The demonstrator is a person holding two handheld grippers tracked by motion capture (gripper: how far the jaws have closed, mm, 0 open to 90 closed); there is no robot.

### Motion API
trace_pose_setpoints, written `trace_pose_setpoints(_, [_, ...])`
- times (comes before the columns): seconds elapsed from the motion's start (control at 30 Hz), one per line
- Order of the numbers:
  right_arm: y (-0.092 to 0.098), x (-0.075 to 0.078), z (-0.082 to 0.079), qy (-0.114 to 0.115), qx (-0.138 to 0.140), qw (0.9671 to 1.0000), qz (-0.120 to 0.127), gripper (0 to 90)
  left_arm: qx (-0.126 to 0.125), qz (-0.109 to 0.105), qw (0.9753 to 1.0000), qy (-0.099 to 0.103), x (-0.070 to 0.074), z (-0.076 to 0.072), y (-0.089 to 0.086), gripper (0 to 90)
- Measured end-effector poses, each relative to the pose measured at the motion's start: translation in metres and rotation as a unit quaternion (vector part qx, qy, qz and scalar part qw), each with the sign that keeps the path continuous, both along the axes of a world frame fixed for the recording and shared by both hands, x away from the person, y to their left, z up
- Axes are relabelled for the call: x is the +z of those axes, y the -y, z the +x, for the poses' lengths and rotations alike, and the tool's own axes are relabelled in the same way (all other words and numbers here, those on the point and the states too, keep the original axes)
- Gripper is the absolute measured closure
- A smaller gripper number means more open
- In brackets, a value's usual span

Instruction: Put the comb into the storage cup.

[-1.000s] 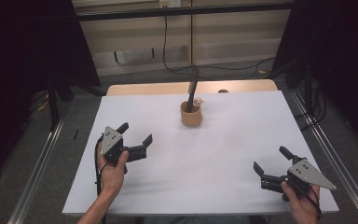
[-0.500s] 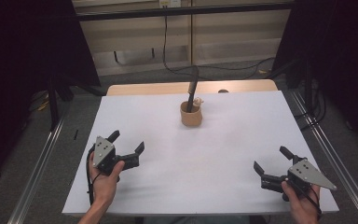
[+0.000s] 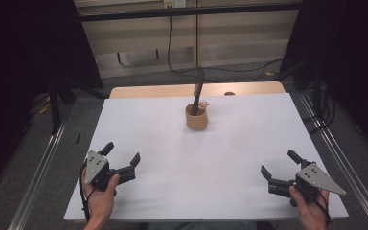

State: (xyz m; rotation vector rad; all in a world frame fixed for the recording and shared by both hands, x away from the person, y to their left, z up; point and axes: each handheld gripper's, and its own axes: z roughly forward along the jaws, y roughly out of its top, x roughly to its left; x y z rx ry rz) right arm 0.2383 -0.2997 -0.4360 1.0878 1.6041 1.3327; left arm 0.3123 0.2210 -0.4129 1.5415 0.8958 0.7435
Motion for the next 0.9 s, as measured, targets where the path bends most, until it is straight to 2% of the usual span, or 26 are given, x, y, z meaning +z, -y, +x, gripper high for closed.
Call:
trace_pose_setpoints(0.07, [0.000,0.000,0.000,0.000,-0.001,1.0000,0.000,0.0,-0.007,0.001,1.0000,-0.001,-0.002,-0.004,-0.001,1.5])
trace_pose_setpoints(0.13, [0.000,0.000,0.000,0.001,0.000,1.0000,-0.001,0.0,-0.005,0.007,0.9998,-0.016,-0.005,-0.008,-0.002,2.8])
trace_pose_setpoints(0.2, [0.000,0.000,0.000,0.001,0.000,1.0000,-0.001,0.0,-0.006,0.009,0.9999,-0.010,-0.008,-0.012,-0.003,2.8])
trace_pose_setpoints(0.33, [0.000,0.000,0.000,0.001,0.000,1.0000,-0.002,0.0,-0.014,0.021,0.9996,-0.013,-0.012,-0.018,-0.006,2.8])
trace_pose_setpoints(0.43, [0.000,0.000,0.000,0.001,-0.001,1.0000,-0.002,0.0,-0.018,0.014,0.9995,-0.023,-0.015,-0.022,-0.008,2.8])
trace_pose_setpoints(0.53, [0.000,0.000,0.000,-0.001,-0.002,1.0000,-0.001,0.0,-0.016,0.018,0.9993,-0.029,-0.016,-0.024,-0.008,2.8])
trace_pose_setpoints(0.57, [0.000,0.000,0.000,-0.001,-0.002,1.0000,-0.001,0.0,-0.027,0.015,0.9990,-0.033,-0.017,-0.025,-0.008,2.7])
trace_pose_setpoints(0.67, [0.000,0.000,0.000,-0.001,-0.003,1.0000,-0.001,0.0,-0.024,0.015,0.9991,-0.032,-0.018,-0.027,-0.010,2.8])
trace_pose_setpoints(0.73, [0.000,0.000,0.000,-0.002,-0.002,1.0000,-0.002,0.0,-0.022,0.017,0.9987,-0.042,-0.022,-0.027,-0.012,2.7])
trace_pose_setpoints(0.9, [0.000,-0.001,0.001,-0.001,-0.003,1.0000,-0.002,0.0,-0.032,0.010,0.9987,-0.039,-0.020,-0.022,-0.009,2.7])
